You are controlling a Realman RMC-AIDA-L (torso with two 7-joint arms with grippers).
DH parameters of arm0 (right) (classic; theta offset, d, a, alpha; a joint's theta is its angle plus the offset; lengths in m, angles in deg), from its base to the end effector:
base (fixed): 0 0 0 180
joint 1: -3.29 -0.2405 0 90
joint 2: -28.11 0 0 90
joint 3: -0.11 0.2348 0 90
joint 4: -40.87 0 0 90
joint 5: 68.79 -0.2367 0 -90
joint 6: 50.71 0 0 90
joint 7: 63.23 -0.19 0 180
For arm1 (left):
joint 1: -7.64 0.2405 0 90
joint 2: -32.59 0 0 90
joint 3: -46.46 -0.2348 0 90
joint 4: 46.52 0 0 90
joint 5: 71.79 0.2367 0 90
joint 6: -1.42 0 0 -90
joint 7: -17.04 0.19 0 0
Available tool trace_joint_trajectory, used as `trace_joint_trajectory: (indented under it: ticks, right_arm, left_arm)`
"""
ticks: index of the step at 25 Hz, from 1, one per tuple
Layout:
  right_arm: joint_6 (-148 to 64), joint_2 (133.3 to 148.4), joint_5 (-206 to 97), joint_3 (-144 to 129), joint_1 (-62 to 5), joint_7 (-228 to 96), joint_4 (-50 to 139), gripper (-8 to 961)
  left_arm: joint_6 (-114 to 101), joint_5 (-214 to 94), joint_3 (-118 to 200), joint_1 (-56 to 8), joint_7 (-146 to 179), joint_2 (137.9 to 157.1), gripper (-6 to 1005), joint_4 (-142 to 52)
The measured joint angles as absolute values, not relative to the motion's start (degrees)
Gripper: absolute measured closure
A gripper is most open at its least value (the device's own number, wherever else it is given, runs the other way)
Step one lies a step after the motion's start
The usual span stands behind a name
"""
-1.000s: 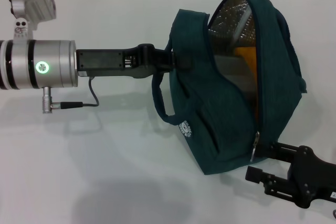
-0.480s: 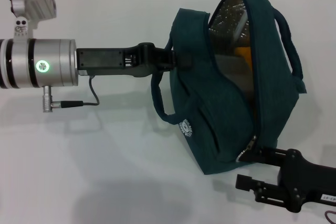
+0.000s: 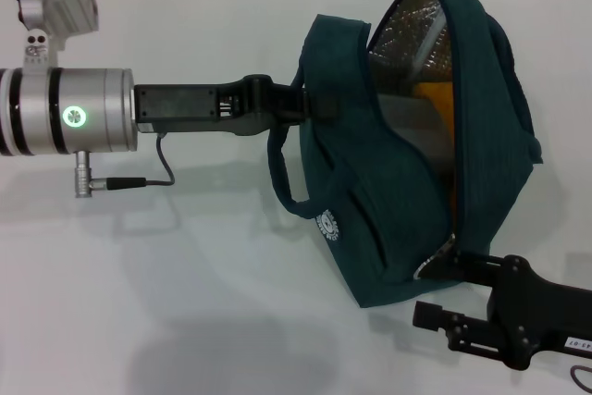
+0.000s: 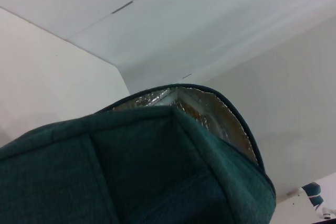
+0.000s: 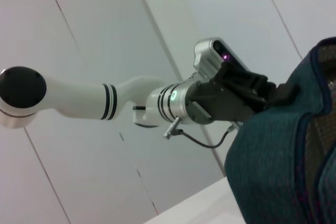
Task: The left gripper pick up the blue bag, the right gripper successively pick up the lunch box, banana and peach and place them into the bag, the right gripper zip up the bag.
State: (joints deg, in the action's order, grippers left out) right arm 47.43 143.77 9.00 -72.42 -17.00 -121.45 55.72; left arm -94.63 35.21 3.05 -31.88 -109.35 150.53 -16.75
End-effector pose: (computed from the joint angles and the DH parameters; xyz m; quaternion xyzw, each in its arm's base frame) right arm 0.2517 0.2457 -0.0777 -0.8979 0.2145 0.3826 0.0369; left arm -0.1681 0.3619 -0.0419 0.7928 0.5199 0.2992 0.1078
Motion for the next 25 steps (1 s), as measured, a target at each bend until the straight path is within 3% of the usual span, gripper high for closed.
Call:
trace_joint_trajectory:
  ticks: [25]
  right_arm:
    - [49.34,143.46,7.60,-73.87,-16.21,-119.52,55.02,363]
  left_arm:
    - [-94.63,35.16,3.05,-31.73,-109.35,150.41,963,-16.74]
